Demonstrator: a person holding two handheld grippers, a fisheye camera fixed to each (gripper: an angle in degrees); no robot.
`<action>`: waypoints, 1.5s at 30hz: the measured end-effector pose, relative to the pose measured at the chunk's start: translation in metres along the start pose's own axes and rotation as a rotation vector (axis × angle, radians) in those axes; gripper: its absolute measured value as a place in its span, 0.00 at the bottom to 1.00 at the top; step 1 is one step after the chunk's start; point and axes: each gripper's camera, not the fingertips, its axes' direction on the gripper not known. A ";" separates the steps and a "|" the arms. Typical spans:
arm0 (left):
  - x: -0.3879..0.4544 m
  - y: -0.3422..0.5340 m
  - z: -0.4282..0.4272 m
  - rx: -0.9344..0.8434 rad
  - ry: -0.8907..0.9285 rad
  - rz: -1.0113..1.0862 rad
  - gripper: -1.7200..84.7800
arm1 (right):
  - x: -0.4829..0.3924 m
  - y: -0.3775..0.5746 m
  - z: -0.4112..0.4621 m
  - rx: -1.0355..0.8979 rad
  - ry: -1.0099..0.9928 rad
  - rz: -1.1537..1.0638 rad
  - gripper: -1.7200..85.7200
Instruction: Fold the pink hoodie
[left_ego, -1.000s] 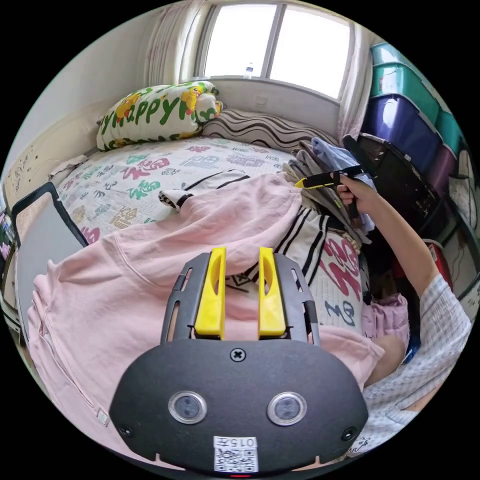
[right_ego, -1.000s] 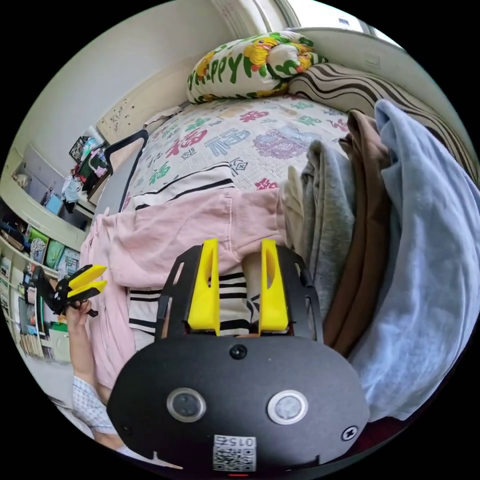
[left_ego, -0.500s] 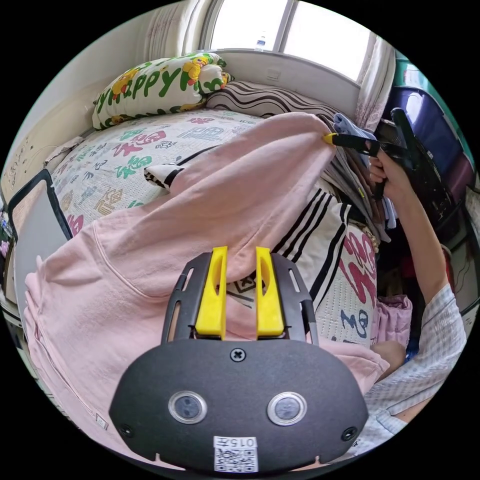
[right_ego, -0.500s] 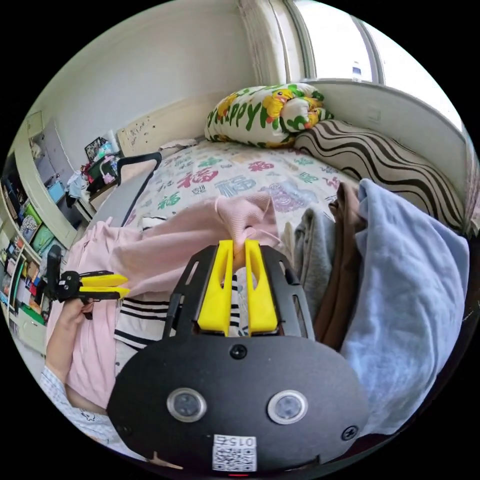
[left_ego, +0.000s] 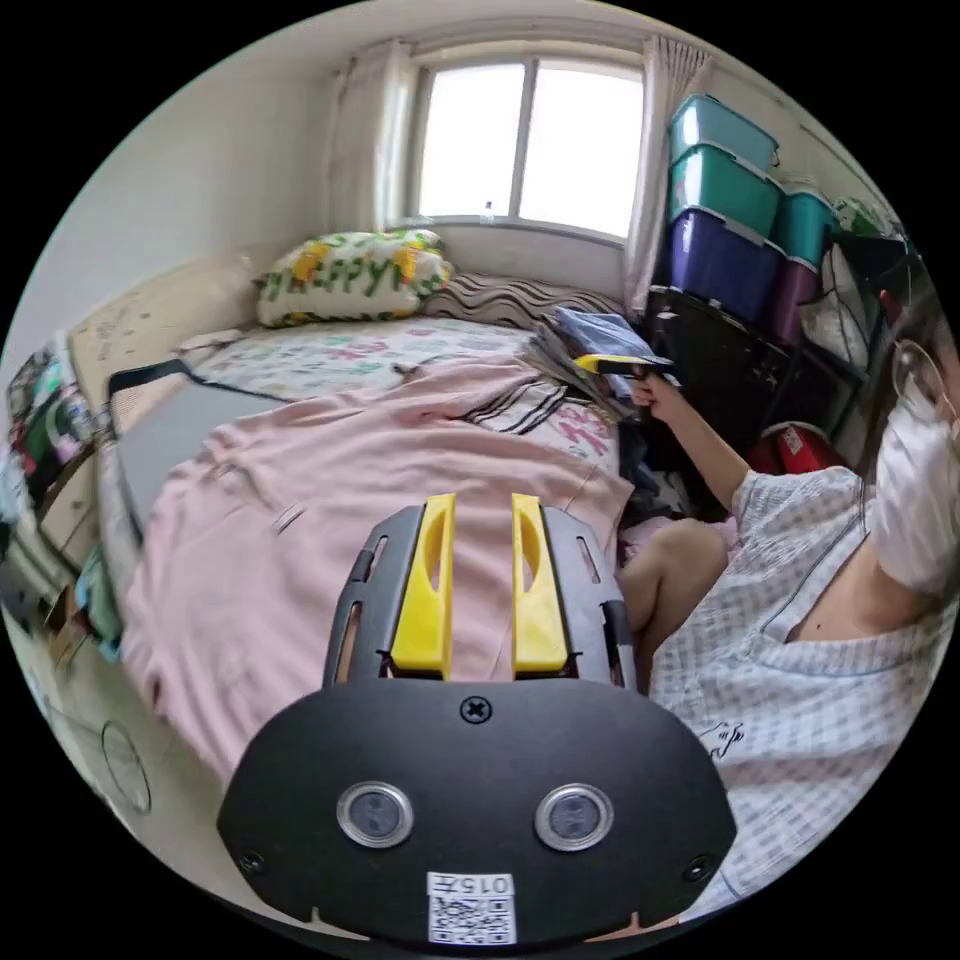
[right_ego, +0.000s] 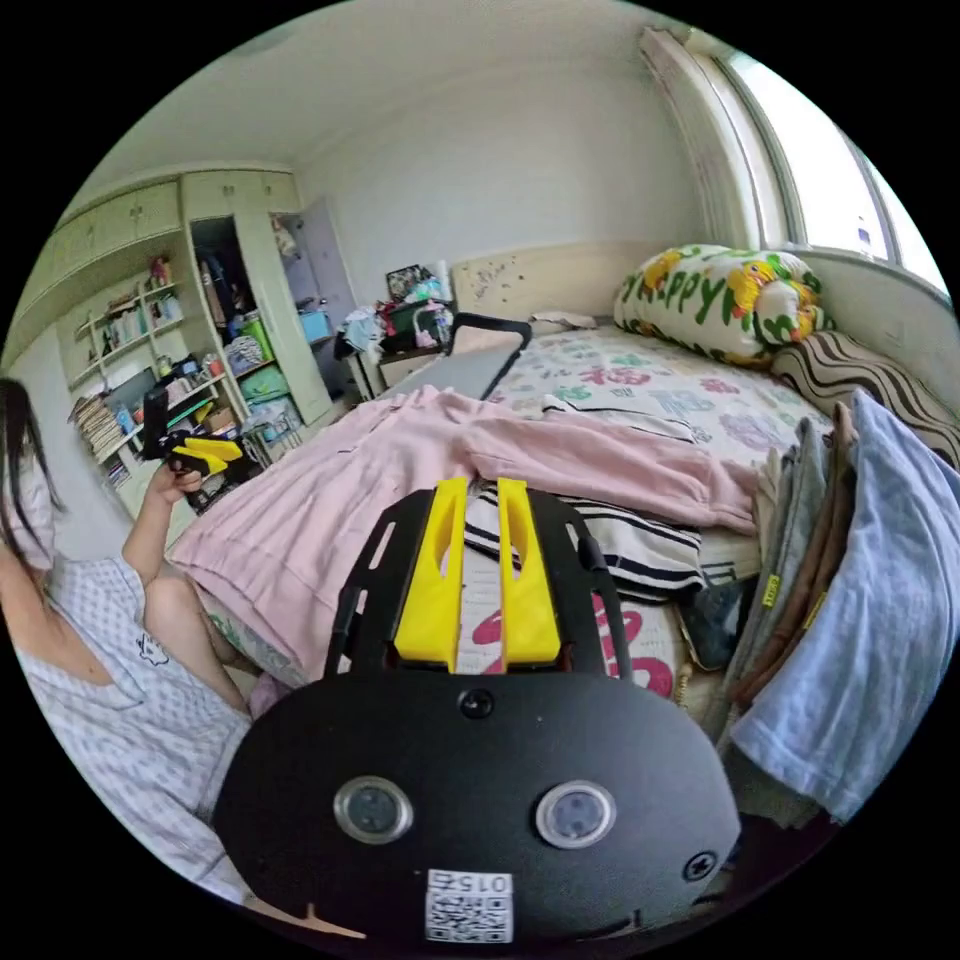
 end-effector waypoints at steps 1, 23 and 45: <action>0.002 0.032 -0.032 0.005 -0.109 -0.056 0.12 | -0.043 0.016 -0.002 0.037 -0.020 -0.071 0.08; 0.079 0.200 -0.071 -0.163 -0.241 -0.062 0.03 | -0.313 0.114 0.092 -0.478 -0.055 -0.450 0.01; 0.062 0.197 -0.120 -0.126 -0.146 -0.059 0.03 | -0.281 0.133 0.036 -0.438 -0.104 -0.431 0.01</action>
